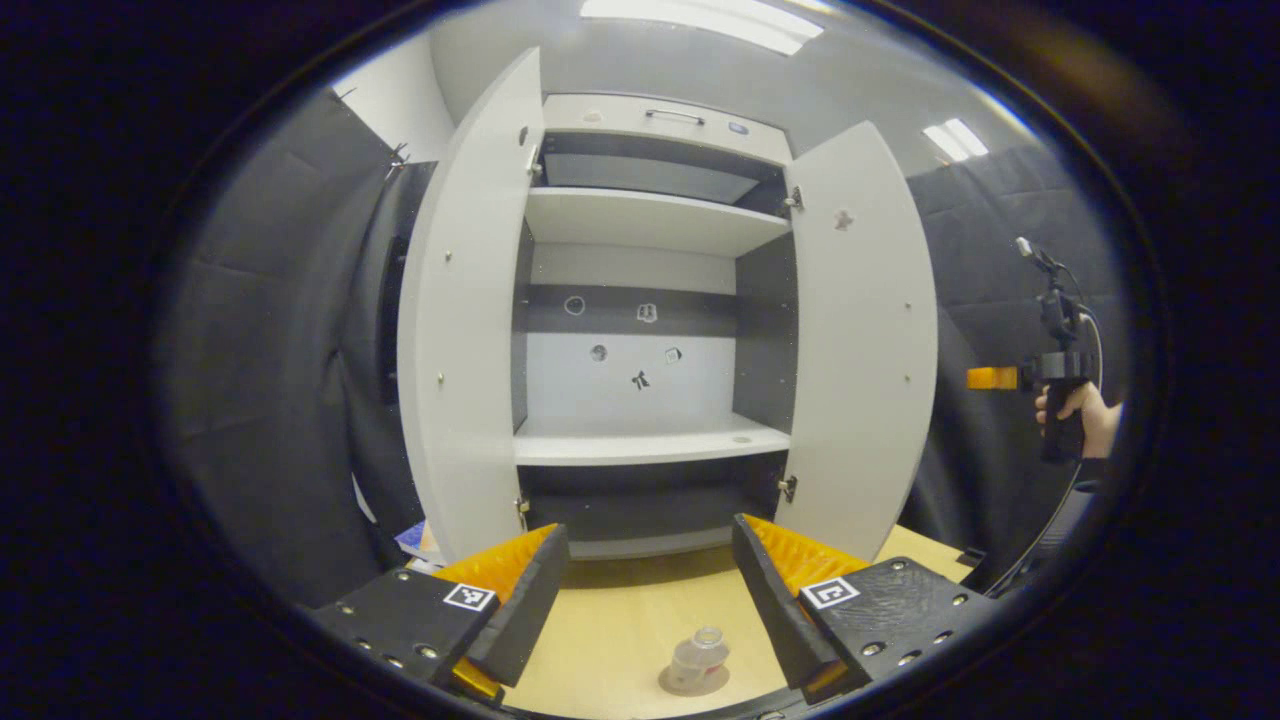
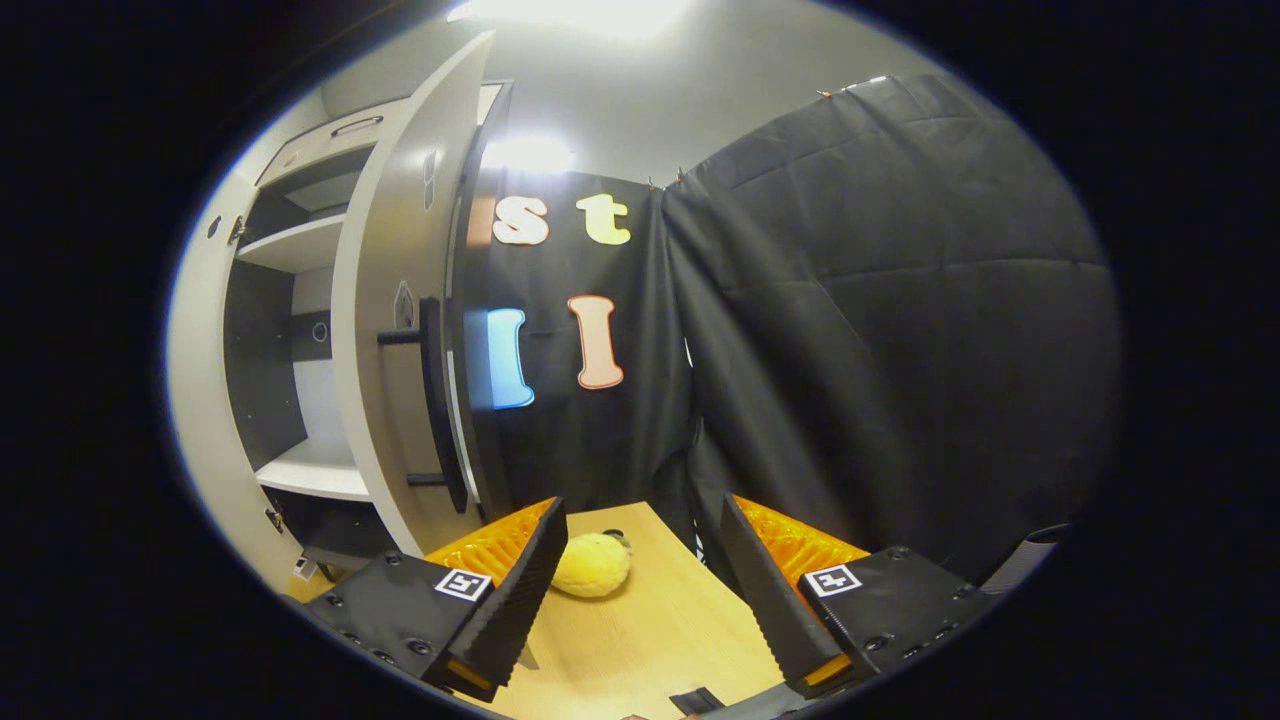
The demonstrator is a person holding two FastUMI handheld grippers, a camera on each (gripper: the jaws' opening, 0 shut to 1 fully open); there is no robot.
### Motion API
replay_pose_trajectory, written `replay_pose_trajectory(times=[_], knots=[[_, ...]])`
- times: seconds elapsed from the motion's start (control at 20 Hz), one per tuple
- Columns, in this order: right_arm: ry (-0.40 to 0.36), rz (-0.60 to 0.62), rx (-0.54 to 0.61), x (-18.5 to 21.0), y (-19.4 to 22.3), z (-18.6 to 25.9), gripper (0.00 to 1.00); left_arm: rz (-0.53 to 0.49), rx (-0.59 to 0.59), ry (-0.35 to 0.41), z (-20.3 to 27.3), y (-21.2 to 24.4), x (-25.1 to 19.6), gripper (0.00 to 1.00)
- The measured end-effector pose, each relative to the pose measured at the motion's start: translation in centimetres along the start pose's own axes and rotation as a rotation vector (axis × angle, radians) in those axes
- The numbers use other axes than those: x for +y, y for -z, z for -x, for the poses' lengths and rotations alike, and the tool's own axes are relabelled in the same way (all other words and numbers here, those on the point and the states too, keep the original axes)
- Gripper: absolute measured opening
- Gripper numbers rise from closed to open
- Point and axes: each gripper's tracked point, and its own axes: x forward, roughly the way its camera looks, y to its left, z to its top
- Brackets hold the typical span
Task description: Grasp the bottle in the cabinet with the left hand and place it on the coaster, then close the right door with the right hand and the left door with the left hand.
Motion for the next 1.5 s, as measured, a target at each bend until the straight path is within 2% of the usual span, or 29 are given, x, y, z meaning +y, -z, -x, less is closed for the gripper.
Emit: replay_pose_trajectory(times=[0.2,0.25,0.3,0.35,0.4,0.45,0.5,0.6,0.65,0.75,0.9,0.95,1.0,1.05,1.2,1.25,1.5], knots=[[-0.094,-0.032,-0.026,1.1,-3.8,-2.7,0.97,0.067,-0.017,-0.066,-2.5,-4.9,1.8,0.94],[-0.118,-0.037,-0.041,1.3,-5.0,-3.5,0.97,0.088,-0.016,-0.078,-3.2,-5.8,2.2,1.00],[-0.139,-0.045,-0.049,1.4,-5.9,-4.1,0.97,0.101,-0.016,-0.078,-3.9,-6.5,2.3,1.00],[-0.164,-0.054,-0.060,1.7,-6.6,-4.6,0.98,0.101,-0.015,-0.083,-4.7,-7.3,2.6,1.00],[-0.180,-0.051,-0.074,2.0,-7.3,-5.0,0.98,0.088,-0.014,-0.102,-5.3,-8.0,3.2,0.94],[-0.191,-0.036,-0.092,2.0,-8.0,-5.3,0.98,0.065,-0.015,-0.126,-5.8,-8.8,3.8,0.94],[-0.203,-0.027,-0.106,2.3,-8.6,-5.5,0.98,0.041,-0.017,-0.147,-6.5,-9.4,4.3,1.00],[-0.256,-0.039,-0.105,3.7,-8.7,-5.7,0.98,0.034,-0.025,-0.177,-7.6,-10.3,4.9,1.00],[-0.271,-0.034,-0.103,4.0,-8.7,-5.7,0.98,0.052,-0.028,-0.180,-8.2,-10.7,4.7,0.94],[-0.275,0.006,-0.114,3.9,-8.8,-6.1,0.98,0.069,-0.021,-0.194,-9.0,-10.3,4.2,0.94],[-0.367,0.022,-0.095,6.7,-7.9,-5.8,0.98,0.075,0.000,-0.214,-9.9,-9.2,3.4,0.94],[-0.364,0.034,-0.098,6.8,-7.8,-6.0,0.98,0.091,0.000,-0.214,-10.1,-8.9,2.9,0.94],[-0.361,0.046,-0.108,6.4,-8.1,-5.7,0.91,0.111,-0.004,-0.208,-10.2,-8.7,2.5,0.94],[-0.356,0.048,-0.106,6.2,-8.1,-5.7,0.94,0.125,-0.002,-0.201,-10.2,-8.5,2.1,0.94],[-0.338,0.038,-0.089,6.8,-7.8,-5.0,0.94,0.057,0.005,-0.195,-9.8,-8.4,2.3,0.97],[-0.322,0.044,-0.098,6.9,-7.9,-4.8,0.94,0.033,0.001,-0.186,-9.8,-8.7,2.5,0.95],[-0.268,0.032,-0.100,9.4,-7.6,-2.3,0.94,0.003,0.017,-0.049,-10.3,-9.0,2.5,0.95]])
